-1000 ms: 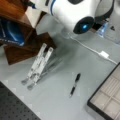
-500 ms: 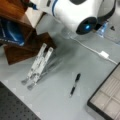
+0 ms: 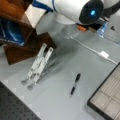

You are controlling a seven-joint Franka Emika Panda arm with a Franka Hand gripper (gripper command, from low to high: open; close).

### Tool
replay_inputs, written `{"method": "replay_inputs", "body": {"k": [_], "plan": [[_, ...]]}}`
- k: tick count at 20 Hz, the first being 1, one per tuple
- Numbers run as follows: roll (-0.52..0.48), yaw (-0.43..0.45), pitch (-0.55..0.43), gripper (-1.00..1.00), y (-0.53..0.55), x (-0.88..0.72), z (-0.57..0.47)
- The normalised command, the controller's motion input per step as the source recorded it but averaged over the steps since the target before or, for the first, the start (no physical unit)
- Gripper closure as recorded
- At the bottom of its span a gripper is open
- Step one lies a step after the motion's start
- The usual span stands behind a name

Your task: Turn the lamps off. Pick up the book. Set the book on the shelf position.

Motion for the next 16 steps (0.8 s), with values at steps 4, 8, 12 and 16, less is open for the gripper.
{"method": "replay_inputs", "body": {"k": [4, 8, 12, 16], "plan": [[0.418, -0.283, 0.016, -1.00, 0.33, 0.27, 0.13], [0.360, -0.344, 0.093, -1.00, 0.36, 0.38, 0.09], [0.440, -0.448, 0.062, -1.00, 0.32, 0.44, 0.06], [0.498, -0.492, -0.002, -1.00, 0.27, 0.45, 0.00]]}}
